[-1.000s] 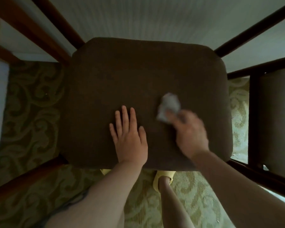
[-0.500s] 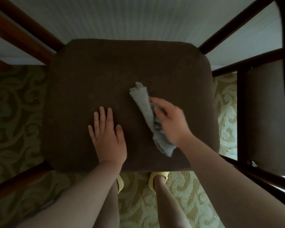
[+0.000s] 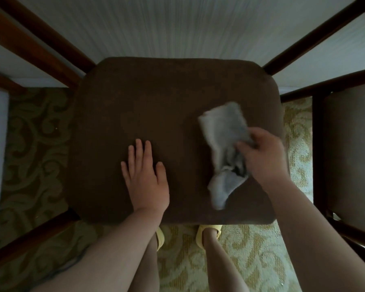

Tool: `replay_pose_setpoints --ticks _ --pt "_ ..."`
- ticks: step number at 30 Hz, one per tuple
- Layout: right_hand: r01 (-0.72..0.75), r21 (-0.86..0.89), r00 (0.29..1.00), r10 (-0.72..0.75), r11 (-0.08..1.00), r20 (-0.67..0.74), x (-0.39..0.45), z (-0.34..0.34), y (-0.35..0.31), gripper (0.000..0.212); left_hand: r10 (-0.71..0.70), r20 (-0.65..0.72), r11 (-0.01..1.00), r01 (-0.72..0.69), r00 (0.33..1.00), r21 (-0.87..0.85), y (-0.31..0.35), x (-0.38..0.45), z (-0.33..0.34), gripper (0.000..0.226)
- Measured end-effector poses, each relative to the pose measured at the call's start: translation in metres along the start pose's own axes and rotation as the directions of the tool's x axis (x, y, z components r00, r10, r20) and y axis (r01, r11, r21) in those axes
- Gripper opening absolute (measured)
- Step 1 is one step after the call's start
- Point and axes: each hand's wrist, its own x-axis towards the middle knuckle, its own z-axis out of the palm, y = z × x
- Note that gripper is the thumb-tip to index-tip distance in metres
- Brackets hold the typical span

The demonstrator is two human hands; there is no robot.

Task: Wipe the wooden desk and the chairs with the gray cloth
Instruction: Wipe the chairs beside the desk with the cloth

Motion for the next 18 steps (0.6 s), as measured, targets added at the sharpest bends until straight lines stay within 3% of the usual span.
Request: replay_pose_setpoints --ticks 1,3,4,5,7,8,10,11,12,13,14,15,16,17,18 --pt "-0.020 -0.181 0.987 -0.010 0.983 -0.162 0.000 -0.002 0.002 0.038 0.004 -0.007 1.000 -0.004 1.000 0.004 0.000 0.001 -0.001 0.054" --pt "0.021 -0.273 0.922 -0.124 0.962 -0.368 -0.009 0.004 -0.003 0.058 0.020 -0.019 1.000 -0.019 1.000 0.018 -0.001 0.003 -0.002 0.054" --pt "0.101 -0.320 0.913 -0.216 0.942 -0.347 -0.014 0.013 -0.005 0.059 0.030 -0.021 0.999 -0.029 0.999 0.028 -0.002 0.005 -0.002 0.055" --pt "0.162 -0.422 0.929 -0.282 0.892 -0.239 -0.019 0.026 -0.003 0.060 0.039 -0.017 0.998 -0.038 0.999 0.040 -0.002 0.007 -0.002 0.055" --pt "0.158 -0.602 0.969 -0.240 0.783 -0.057 -0.022 0.054 0.014 0.070 0.053 0.011 0.996 -0.054 0.999 0.077 -0.003 0.010 -0.001 0.057" --pt "0.096 -0.634 0.981 -0.181 0.768 -0.071 -0.021 0.068 0.022 0.072 0.060 0.028 0.993 -0.063 0.998 0.102 -0.004 0.011 -0.001 0.058" --pt "-0.070 -0.561 0.969 -0.077 0.825 -0.234 -0.023 0.094 0.027 0.062 0.079 0.044 0.986 -0.085 0.996 0.144 -0.007 0.011 -0.001 0.059" --pt "-0.113 -0.499 0.954 -0.046 0.859 -0.296 -0.026 0.108 0.022 0.056 0.086 0.044 0.983 -0.092 0.995 0.157 -0.009 0.012 -0.001 0.060" --pt "-0.065 -0.468 0.950 -0.089 0.881 -0.300 -0.032 0.121 0.016 0.053 0.088 0.045 0.983 -0.094 0.995 0.159 -0.010 0.013 -0.001 0.060" --pt "0.096 -0.501 0.958 -0.216 0.860 -0.187 -0.039 0.132 0.010 0.054 0.086 0.046 0.984 -0.092 0.995 0.153 -0.012 0.013 -0.002 0.060" --pt "0.362 -0.559 0.910 -0.411 0.746 0.041 -0.045 0.140 0.009 0.058 0.083 0.044 0.986 -0.088 0.996 0.141 -0.014 0.012 -0.003 0.059" --pt "0.622 -0.556 0.768 -0.569 0.551 0.294 -0.047 0.139 0.012 0.063 0.082 0.040 0.988 -0.086 0.996 0.126 -0.015 0.012 -0.004 0.059" --pt "0.774 -0.507 0.616 -0.638 0.380 0.462 -0.040 0.128 0.019 0.066 0.080 0.038 0.990 -0.084 0.996 0.116 -0.016 0.012 -0.005 0.059" --pt "0.813 -0.494 0.560 -0.650 0.310 0.514 -0.028 0.112 0.025 0.068 0.077 0.037 0.990 -0.081 0.996 0.117 -0.019 0.011 -0.006 0.059" --pt "0.746 -0.563 0.632 -0.645 0.356 0.430 -0.017 0.099 0.032 0.068 0.075 0.036 0.989 -0.080 0.996 0.129 -0.022 0.011 -0.007 0.058"
